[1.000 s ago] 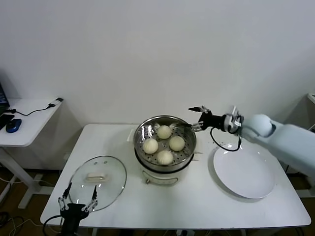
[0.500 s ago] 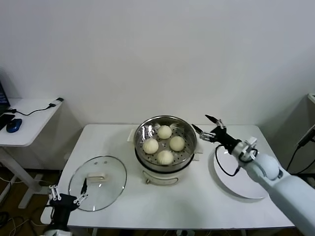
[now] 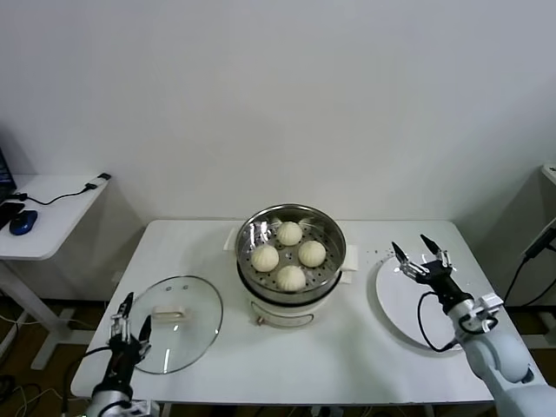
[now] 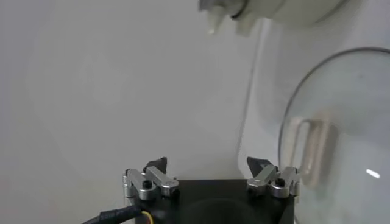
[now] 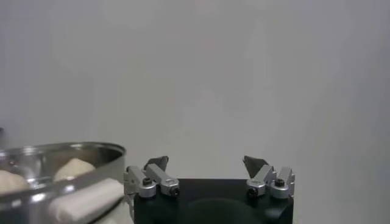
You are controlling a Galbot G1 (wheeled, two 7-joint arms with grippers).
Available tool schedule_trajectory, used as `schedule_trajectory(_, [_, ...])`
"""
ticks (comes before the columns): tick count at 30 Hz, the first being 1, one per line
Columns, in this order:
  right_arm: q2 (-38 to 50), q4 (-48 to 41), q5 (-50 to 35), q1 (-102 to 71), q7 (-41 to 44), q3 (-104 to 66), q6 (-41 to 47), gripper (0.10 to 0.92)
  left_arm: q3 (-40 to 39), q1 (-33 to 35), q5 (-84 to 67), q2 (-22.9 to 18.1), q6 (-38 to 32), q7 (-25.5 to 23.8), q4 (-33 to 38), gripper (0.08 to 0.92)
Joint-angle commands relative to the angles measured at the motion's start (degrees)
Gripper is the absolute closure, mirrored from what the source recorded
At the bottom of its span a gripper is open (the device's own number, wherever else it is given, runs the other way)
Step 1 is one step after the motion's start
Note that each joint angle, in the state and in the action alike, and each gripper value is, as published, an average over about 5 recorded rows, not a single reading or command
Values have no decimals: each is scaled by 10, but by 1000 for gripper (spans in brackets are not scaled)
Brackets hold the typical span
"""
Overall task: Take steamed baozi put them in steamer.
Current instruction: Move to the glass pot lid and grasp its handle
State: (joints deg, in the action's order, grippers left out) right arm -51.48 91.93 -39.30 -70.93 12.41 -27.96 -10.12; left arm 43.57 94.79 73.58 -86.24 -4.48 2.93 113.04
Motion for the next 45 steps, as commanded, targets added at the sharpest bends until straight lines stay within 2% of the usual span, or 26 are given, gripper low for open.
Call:
schedule_trajectory(1, [-45, -2, 49, -58, -8, -59, 5, 203, -52, -37, 110, -6, 30, 27, -93, 177])
schedule_trajectory(10, [-53, -7, 65, -58, -10, -58, 6, 203, -58, -80, 106, -7, 33, 48, -164, 177])
schedule_trajectory(26, [-68, -16, 83, -67, -4, -71, -1, 203, -55, -164, 124, 6, 47, 81, -239, 177])
schedule_trajectory(38, [-78, -26, 93, -70, 4, -78, -5, 203, -62, -188, 112, 13, 50, 106, -262, 182])
schedule_trajectory(41, [-80, -27, 94, -71, 5, -79, -6, 203, -61, -189, 107, 14, 48, 104, -264, 233])
schedule_trajectory(45, [-81, -31, 98, -71, 7, -81, -7, 203, -60, -189, 105, 15, 48, 103, -268, 346])
